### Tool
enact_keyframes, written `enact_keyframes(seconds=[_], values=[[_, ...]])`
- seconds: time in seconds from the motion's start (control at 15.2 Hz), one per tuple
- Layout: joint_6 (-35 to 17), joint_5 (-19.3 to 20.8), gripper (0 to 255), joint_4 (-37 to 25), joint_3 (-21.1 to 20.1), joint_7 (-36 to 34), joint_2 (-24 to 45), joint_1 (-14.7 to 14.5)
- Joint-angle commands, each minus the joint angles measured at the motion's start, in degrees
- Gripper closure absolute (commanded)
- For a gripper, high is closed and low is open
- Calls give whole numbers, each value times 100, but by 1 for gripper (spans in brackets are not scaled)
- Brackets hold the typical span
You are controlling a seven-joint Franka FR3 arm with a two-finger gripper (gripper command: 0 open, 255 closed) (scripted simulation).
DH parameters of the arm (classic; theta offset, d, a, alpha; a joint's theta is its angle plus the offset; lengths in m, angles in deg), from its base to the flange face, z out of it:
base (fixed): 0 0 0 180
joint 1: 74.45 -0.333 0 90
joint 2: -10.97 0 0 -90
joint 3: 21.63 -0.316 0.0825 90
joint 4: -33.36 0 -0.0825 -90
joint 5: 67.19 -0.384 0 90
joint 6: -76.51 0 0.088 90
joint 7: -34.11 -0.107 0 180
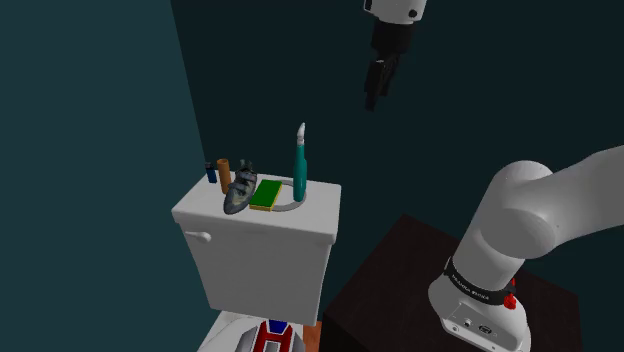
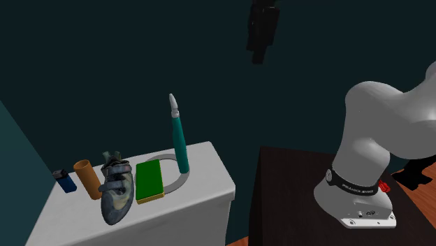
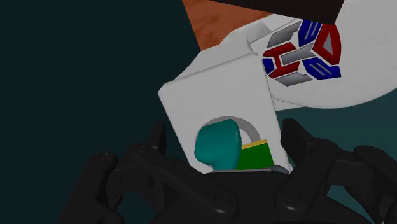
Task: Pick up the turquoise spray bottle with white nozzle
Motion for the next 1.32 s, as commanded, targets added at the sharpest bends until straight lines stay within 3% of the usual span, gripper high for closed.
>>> enact_keyframes(seconds=[0.0, 0.59, 1.12, 1.25], values=[[0, 0, 0, 0, 0, 0, 0, 0], [-919, -356, 0, -568, -1218, -3152, 1780, 744], [-1348, -4, 0, -1716, -1862, -5866, 3707, 1327], [-1500, 10, 0, -1587, -1857, -5890, 3732, 1314]])
